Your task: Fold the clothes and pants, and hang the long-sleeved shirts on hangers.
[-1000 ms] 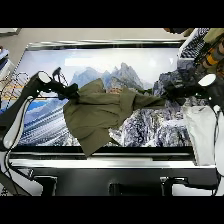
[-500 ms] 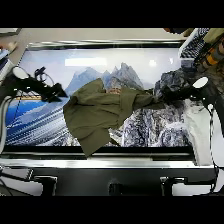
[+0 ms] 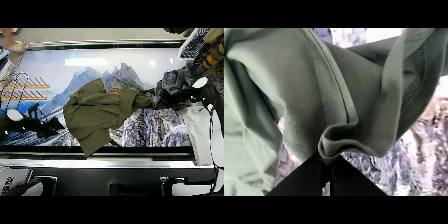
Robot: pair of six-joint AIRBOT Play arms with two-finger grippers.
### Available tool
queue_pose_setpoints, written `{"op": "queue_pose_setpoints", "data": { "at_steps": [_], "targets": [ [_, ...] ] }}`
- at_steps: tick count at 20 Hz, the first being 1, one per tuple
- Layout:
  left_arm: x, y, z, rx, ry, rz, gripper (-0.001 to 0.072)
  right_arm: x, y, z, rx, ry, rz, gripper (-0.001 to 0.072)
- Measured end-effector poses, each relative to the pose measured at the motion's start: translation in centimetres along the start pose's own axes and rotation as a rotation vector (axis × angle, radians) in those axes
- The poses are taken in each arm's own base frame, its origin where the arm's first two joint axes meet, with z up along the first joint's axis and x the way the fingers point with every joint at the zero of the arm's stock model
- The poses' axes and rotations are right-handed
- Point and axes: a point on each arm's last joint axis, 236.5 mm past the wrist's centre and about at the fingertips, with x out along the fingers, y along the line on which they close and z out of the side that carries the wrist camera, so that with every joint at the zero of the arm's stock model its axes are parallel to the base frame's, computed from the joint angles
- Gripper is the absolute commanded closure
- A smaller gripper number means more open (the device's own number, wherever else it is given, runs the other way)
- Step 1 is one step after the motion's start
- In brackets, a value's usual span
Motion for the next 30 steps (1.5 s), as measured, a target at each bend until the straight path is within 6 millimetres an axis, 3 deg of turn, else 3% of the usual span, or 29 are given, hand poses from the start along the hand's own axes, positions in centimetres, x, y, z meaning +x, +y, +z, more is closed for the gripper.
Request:
{"op": "queue_pose_setpoints", "data": {
  "at_steps": [3, 12, 14, 15, 16, 17, 18, 22, 24, 26, 29, 30],
  "targets": [
    [2.0, -0.4, -0.7, -0.04, -0.041, -0.097, 0.0254, 0.0, 0.0, -0.4, -0.007, 0.016, -0.002, 0.068],
    [4.6, -0.8, 0.7, -0.115, -0.103, -0.191, 0.0259, 0.0, -0.1, -0.5, -0.011, 0.023, -0.002, 0.068],
    [5.1, -0.7, 0.9, -0.112, -0.112, -0.181, 0.0418, 0.0, 0.0, -0.5, -0.014, 0.023, -0.001, 0.068],
    [5.4, -0.7, 0.9, -0.106, -0.116, -0.174, 0.0435, 0.0, 0.0, -0.6, -0.017, 0.024, 0.0, 0.068],
    [5.7, -0.9, 0.9, -0.099, -0.119, -0.171, 0.0499, 0.0, 0.0, -0.6, -0.018, 0.024, 0.0, 0.068],
    [6.0, -1.1, 0.8, -0.094, -0.12, -0.168, 0.0658, 0.0, 0.1, -0.6, -0.018, 0.025, 0.003, 0.068],
    [6.3, -1.2, 0.7, -0.086, -0.12, -0.162, 0.0693, 0.0, 0.1, -0.6, -0.02, 0.025, 0.006, 0.068],
    [5.7, -2.9, 1.8, -0.042, -0.14, -0.185, 0.0696, -0.7, 0.8, -0.5, -0.038, 0.005, 0.02, 0.0681],
    [2.9, -5.5, 4.4, -0.012, -0.202, -0.248, 0.0696, -2.2, 1.8, 0.2, -0.079, -0.061, 0.033, 0.0682],
    [-2.1, -8.6, 7.6, 0.047, -0.294, -0.32, 0.0696, -5.0, 2.9, 1.4, -0.138, -0.18, 0.025, 0.0682],
    [-14.6, -13.8, 12.5, 0.17, -0.536, -0.428, 0.0696, -12.0, 4.7, 3.3, -0.242, -0.444, -0.023, 0.0682],
    [-20.1, -15.5, 13.3, 0.214, -0.641, -0.465, 0.0696, -14.8, 5.3, 3.6, -0.27, -0.538, -0.045, 0.0682]
  ]
}}
